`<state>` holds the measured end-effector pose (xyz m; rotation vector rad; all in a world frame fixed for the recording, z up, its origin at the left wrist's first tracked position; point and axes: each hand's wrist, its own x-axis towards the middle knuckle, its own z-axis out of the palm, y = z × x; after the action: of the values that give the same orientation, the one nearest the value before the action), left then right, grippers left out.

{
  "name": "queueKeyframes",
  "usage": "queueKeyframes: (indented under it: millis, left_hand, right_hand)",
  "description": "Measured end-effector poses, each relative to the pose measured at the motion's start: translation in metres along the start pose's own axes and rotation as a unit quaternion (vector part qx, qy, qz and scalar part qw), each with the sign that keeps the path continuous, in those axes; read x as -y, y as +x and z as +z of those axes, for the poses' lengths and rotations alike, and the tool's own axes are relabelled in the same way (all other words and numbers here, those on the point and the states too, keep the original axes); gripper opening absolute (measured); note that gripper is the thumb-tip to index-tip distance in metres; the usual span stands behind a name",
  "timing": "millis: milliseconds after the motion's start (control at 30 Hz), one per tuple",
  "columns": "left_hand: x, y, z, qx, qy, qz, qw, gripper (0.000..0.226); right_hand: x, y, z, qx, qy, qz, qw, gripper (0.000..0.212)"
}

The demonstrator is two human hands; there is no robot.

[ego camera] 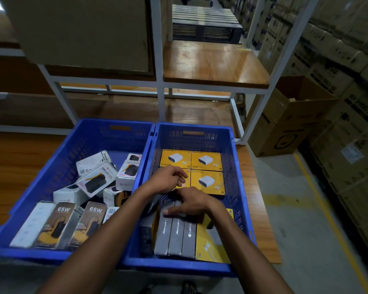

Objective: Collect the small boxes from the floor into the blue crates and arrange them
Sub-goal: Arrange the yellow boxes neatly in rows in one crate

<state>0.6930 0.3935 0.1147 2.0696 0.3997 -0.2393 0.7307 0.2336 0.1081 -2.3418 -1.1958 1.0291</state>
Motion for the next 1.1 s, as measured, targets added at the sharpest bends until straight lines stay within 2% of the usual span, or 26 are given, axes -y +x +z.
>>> queueKeyframes:
  millis: [67,133,200,267,400,500,567,667,800,867,967,1100]
  left_hand:
    - [0.000,-0.002,-0.004,-0.031,-0.033,0.010,0.999,0.039]
    - [0.000,-0.005,-0.010,-0.058,-0.059,0.011,0.997,0.039]
    - [-0.001,-0.008,-0.016,-0.078,-0.082,0.011,0.994,0.039]
    - [-0.002,-0.013,-0.021,-0.092,-0.098,0.010,0.991,0.038]
    - [-0.006,-0.022,-0.023,-0.101,-0.111,0.013,0.989,0.036]
    - [-0.005,-0.024,-0.025,-0.106,-0.134,0.018,0.985,0.037]
    - [-0.003,-0.025,-0.027,-0.106,-0.161,0.022,0.981,0.041]
    - [-0.002,-0.027,-0.030,-0.095,-0.207,0.023,0.973,0.040]
    - [-0.004,-0.027,-0.031,-0.073,-0.207,0.027,0.975,0.039]
    - [-0.003,-0.026,-0.030,-0.067,-0.203,0.028,0.976,0.039]
    - [-0.001,-0.026,-0.031,-0.068,-0.211,0.027,0.975,0.039]
    - [-0.003,-0.027,-0.031,-0.069,-0.206,0.029,0.976,0.039]
  right_hand:
    - [0.012,0.004,0.005,-0.035,-0.014,0.000,0.999,0.079]
    - [0.021,0.011,0.009,-0.061,-0.023,0.016,0.998,0.094]
    - [0.028,0.018,0.010,-0.055,-0.023,0.024,0.998,0.099]
    - [0.037,0.026,0.007,-0.023,-0.002,0.035,0.999,0.089]
    - [0.046,0.048,0.000,0.045,-0.022,0.050,0.997,0.049]
    - [0.045,0.058,0.001,0.053,0.001,0.054,0.997,0.041]
    - [0.044,0.061,0.004,0.049,0.018,0.034,0.998,0.048]
    - [0.041,0.058,0.007,0.093,0.062,0.002,0.994,0.063]
    - [0.041,0.056,0.001,0.155,0.039,-0.026,0.987,0.109]
    - [0.041,0.060,0.000,0.162,0.012,-0.012,0.987,0.122]
    - [0.044,0.062,-0.005,0.186,-0.016,0.018,0.982,0.124]
    - [0.049,0.068,-0.006,0.217,0.030,0.047,0.975,0.113]
